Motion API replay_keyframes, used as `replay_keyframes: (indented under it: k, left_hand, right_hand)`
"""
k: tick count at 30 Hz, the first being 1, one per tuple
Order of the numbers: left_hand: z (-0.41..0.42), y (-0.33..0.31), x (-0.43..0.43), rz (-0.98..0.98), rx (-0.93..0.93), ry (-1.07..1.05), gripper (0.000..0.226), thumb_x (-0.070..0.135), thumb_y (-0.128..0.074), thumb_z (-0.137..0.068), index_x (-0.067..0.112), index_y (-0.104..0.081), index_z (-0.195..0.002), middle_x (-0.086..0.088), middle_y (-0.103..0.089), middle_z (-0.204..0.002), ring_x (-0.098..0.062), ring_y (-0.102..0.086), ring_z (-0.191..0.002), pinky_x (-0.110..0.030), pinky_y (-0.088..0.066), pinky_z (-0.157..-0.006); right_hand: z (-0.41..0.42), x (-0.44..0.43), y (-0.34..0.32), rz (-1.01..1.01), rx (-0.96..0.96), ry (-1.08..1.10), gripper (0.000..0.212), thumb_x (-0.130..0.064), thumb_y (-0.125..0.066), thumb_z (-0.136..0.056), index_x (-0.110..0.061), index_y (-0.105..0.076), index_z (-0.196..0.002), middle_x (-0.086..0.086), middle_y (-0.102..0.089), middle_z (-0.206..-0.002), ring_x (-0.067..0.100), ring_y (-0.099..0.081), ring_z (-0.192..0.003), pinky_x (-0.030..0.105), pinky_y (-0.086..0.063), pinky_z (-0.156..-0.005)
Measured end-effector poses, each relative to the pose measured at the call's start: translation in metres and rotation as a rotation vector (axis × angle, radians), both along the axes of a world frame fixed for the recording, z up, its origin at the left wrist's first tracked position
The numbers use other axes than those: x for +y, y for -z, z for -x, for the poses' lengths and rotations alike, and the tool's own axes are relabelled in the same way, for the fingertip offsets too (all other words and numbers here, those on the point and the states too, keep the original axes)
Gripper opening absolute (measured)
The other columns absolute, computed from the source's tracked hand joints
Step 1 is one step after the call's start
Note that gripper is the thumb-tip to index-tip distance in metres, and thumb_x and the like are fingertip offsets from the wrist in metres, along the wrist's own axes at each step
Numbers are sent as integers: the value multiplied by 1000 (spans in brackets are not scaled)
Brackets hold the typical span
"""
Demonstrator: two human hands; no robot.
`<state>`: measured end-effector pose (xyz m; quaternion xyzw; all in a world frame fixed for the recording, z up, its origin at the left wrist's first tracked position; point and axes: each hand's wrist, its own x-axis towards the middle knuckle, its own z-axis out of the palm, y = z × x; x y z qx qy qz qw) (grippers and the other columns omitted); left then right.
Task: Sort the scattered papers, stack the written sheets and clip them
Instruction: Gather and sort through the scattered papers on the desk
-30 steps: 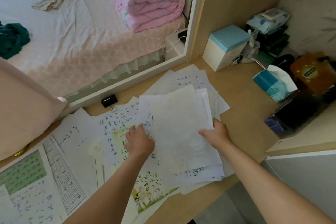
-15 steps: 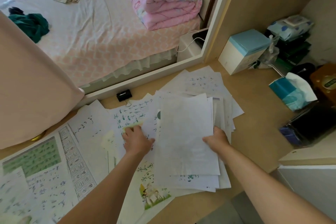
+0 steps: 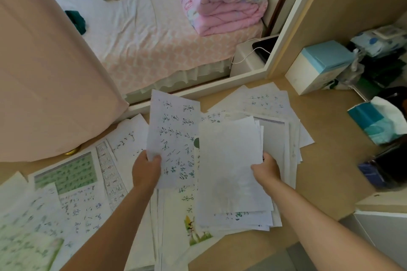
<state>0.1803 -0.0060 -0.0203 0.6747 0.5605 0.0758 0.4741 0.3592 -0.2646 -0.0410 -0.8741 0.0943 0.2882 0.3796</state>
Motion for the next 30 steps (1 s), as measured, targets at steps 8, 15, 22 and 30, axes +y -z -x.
replay_keyframes:
  k: [8,15,22,30]
  left_hand:
    - [65,-43,34,559,-396,-123,38,2,-59,-94,16,-53,-129,-12,-69,-117,-36,-71,-99,-48,-60,-77]
    - [107,-71,47,615,-415,-104,43,2,-58,-93,28,-53,-127,-11,-71,-114,-38,-71,-95,-52,-60,-70]
    - [80,-44,10,563,-227,140,54,2,-65,-89,22,-44,-135,-11,-65,-115,-32,-70,-94,-44,-61,-72]
    - [28,-6,-35,106,206,354,68,16,-70,-86,8,-37,-145,-16,-39,-147,-33,-42,-132,-40,-42,-104]
  right_hand:
    - [58,86,-32,155,-154,-636,56,-35,-55,-94,-21,-39,-146,4,-42,-146,24,-44,-130,37,-41,-106]
    - [97,130,-43,-228,272,-454,21,-31,-52,-93,-18,-68,-92,8,-71,-100,27,-67,-93,36,-54,-80]
    - [61,87,-73,-410,346,-116,43,-44,-55,-97,-8,-67,-117,14,-74,-106,32,-71,-95,42,-58,-78]
    - [31,7,-34,211,-120,-82,11,-18,-63,-86,-15,-59,-95,9,-68,-100,23,-61,-77,27,-47,-59]
